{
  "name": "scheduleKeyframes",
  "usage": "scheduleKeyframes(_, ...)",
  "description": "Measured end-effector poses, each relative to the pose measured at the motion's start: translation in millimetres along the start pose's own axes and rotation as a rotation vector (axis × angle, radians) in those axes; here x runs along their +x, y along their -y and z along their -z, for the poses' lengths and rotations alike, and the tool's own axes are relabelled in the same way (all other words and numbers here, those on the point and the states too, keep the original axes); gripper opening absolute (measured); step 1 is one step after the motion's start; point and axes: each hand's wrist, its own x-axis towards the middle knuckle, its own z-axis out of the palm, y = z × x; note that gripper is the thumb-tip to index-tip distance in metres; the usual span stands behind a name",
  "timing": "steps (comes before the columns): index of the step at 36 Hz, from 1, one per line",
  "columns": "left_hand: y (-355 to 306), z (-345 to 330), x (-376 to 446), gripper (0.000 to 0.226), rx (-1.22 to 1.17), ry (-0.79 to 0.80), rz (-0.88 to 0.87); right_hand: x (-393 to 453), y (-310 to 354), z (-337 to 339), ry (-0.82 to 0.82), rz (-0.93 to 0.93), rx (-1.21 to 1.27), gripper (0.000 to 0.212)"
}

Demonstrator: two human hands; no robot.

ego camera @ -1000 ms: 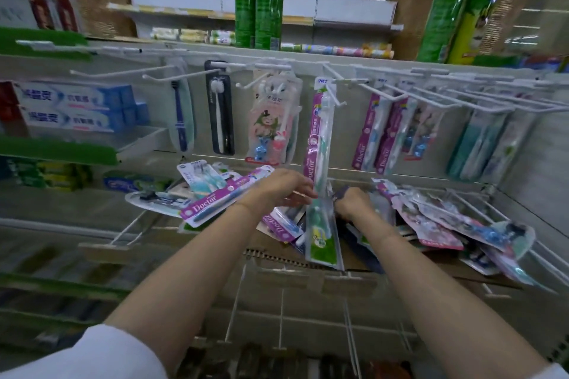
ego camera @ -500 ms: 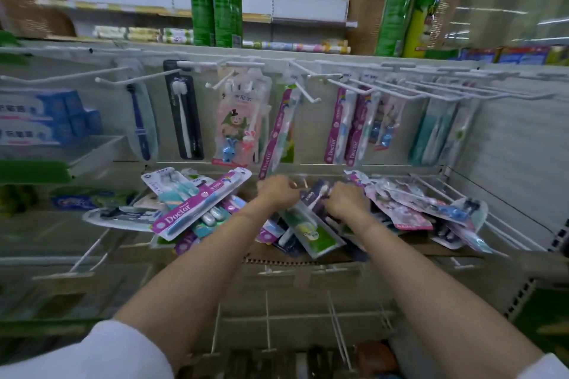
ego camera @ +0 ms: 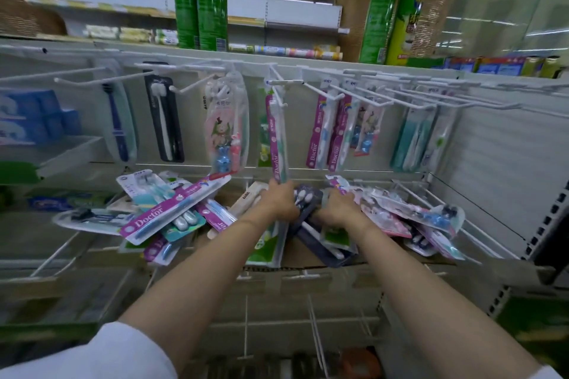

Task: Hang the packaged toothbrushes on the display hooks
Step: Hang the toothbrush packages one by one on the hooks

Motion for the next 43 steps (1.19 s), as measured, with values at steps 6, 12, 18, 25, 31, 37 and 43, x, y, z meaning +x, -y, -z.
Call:
scheduleKeyframes(6,1.8,-3.3,-1.3,0.085,-0.047,-0.031,0.129,-16.3,-3.7,9.8,-0.04,0.053,0.087,0.079)
scheduleKeyframes(12,-0.6,-4.3,-5.0,0.074,-0.1,-0.141,0.153,-28.1,0.4,20.2,-0.049,-0.07,0.2,0.083)
scheduleKeyframes(18,-1.2,0.9,-11.8,0.074,-0.239,-0.22,0.182,-25.4,1.3,22.8,-0.036,-0.076,0.356,0.088)
scheduleKeyframes(25,-2.0,6.9,-17.6,0.041,-0.43,-0.254,0.155,-22.0,2.6,25.0,0.033,-0.061,0.495,0.042)
scheduleKeyframes(31,-2.5,5.6,-18.9,0.033,-0.717,-0.232,0.177,-30.4,3.3,28.0,0.121,-0.002,0.757,0.023)
scheduleKeyframes(37,-9.8,13.3,-25.6,0.012,-0.854,-0.288,0.065,-37.7,5.3,37.0,0.113,0.144,1.071,0.026)
scheduleKeyframes(43,-28.2,30.6,-33.4,0.02,-1.023,-0.412,-0.132,-47.6,3.4,60.5,0.007,0.297,1.266,0.01)
